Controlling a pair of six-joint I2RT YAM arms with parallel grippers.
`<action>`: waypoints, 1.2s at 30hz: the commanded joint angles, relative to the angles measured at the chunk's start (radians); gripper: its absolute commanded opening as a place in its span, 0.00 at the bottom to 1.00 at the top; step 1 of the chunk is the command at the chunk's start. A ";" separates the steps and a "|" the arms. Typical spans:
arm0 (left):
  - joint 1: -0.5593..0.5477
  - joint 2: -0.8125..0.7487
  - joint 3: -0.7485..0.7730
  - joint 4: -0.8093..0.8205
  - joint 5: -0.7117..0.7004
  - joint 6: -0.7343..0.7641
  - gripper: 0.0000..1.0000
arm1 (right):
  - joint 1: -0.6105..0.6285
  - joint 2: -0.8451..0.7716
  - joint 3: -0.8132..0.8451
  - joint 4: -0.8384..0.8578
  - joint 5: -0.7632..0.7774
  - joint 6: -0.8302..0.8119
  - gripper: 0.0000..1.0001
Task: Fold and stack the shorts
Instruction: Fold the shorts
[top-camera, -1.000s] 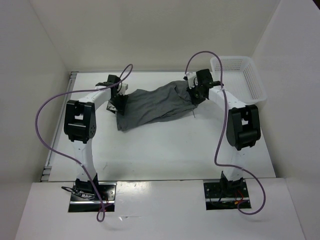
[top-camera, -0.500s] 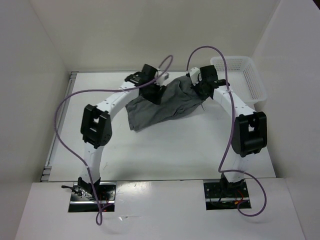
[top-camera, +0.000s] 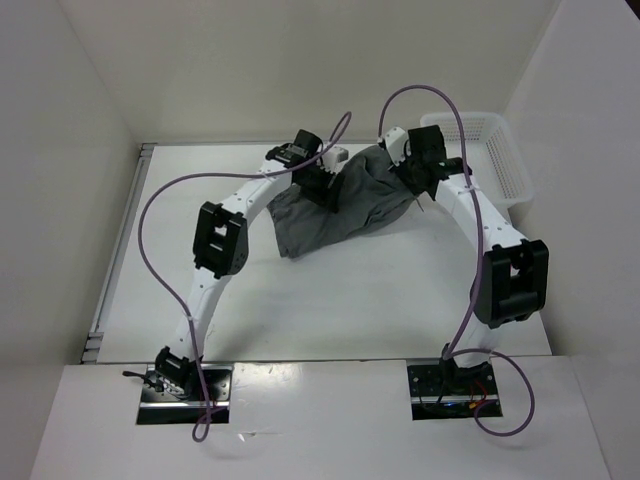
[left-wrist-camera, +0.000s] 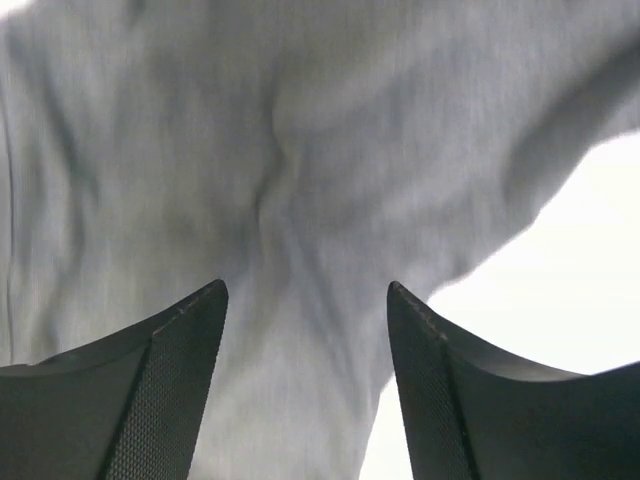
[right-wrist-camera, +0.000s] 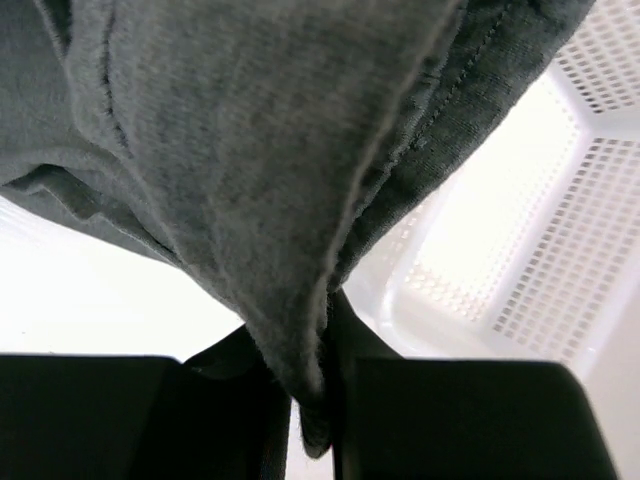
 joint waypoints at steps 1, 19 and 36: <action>0.050 -0.187 -0.108 -0.003 0.107 0.004 0.73 | -0.001 -0.063 0.018 0.021 0.039 -0.037 0.00; 0.202 -0.165 -0.450 0.132 -0.120 0.004 0.77 | 0.216 -0.020 -0.022 0.142 0.392 -0.177 0.00; 0.202 -0.098 -0.360 0.103 -0.014 0.004 0.11 | 0.525 0.178 0.050 0.079 0.348 -0.013 0.05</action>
